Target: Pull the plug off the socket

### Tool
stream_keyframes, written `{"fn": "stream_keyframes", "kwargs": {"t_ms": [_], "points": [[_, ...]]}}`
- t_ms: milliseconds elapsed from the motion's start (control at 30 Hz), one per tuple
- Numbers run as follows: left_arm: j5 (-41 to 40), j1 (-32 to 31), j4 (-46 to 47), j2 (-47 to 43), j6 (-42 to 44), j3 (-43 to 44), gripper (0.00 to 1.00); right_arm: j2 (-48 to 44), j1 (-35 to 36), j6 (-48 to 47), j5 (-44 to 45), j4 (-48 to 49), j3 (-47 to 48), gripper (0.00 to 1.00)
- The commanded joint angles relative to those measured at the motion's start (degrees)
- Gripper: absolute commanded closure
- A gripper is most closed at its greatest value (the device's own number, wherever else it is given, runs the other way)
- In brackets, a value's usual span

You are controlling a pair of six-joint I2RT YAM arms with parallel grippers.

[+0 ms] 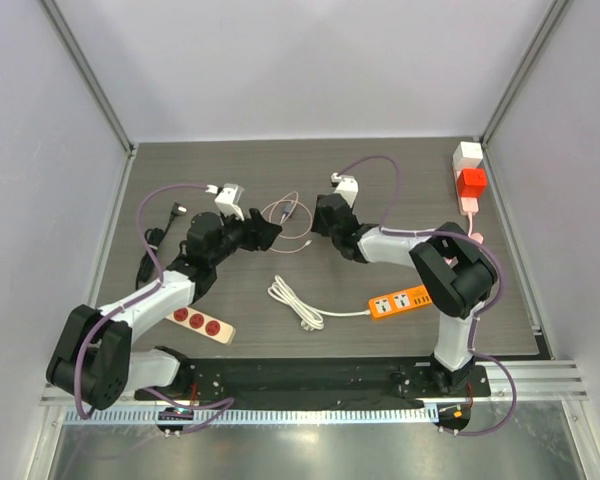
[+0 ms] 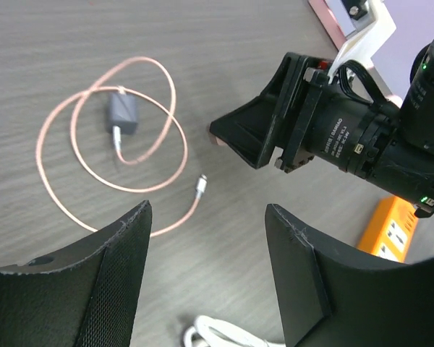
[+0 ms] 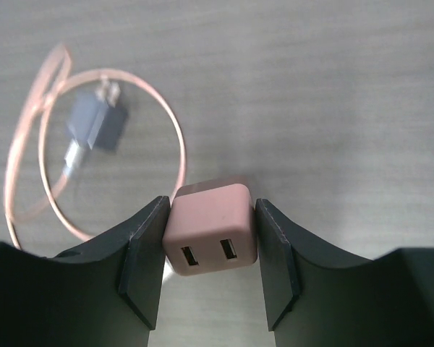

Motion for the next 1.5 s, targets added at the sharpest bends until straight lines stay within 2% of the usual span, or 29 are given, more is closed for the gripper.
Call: {"fn": "stream_keyframes", "kwargs": {"t_ms": [0, 267, 667, 733, 867, 967, 1033, 1100, 1267, 1300, 1467], "points": [[-3.6, 1.1, 5.5, 0.8, 1.3, 0.6, 0.35, 2.2, -0.3, -2.5, 5.6, 5.9, 5.6, 0.92], [-2.9, 1.6, 6.3, 2.7, 0.1, 1.1, 0.35, 8.7, -0.7, -5.8, 4.1, 3.7, 12.9, 0.83], [-2.7, 2.9, 7.1, 3.7, -1.8, 0.8, 0.34, 11.8, -0.9, -5.4, 2.2, 2.3, 14.9, 0.64], [-2.7, 3.1, 7.5, 3.8, -2.0, 0.5, 0.34, 11.9, -0.9, -5.1, 1.7, 2.1, 14.8, 0.56], [-2.9, 3.5, 7.9, 4.0, -2.3, 0.3, 0.35, 12.1, -0.9, -3.8, -0.6, 0.5, 14.7, 0.50], [-2.8, 3.7, 8.2, 4.2, -2.4, 0.1, 0.34, 12.1, -0.9, -3.6, -1.7, -1.7, 15.6, 0.40], [-2.7, 3.8, 8.4, 4.3, -2.5, 0.3, 0.34, 11.6, -1.0, -3.6, -2.6, -3.8, 16.4, 0.36], [-2.3, 3.8, 8.6, 4.8, -2.7, 0.3, 0.34, 10.4, -0.9, -3.5, -3.0, -5.1, 16.3, 0.26], [-1.9, 4.0, 8.6, 5.2, -3.1, 0.5, 0.34, 5.9, -0.9, -4.7, -2.3, -7.7, 14.6, 0.17], [-1.7, 4.1, 8.7, 5.1, -3.1, 0.5, 0.34, 5.0, -0.9, -4.9, -2.0, -8.8, 14.1, 0.12], [-1.7, 4.4, 9.1, 4.9, -3.9, 0.2, 0.34, -3.9, -0.9, -4.5, 2.4, -15.9, 9.2, 0.12]]}}
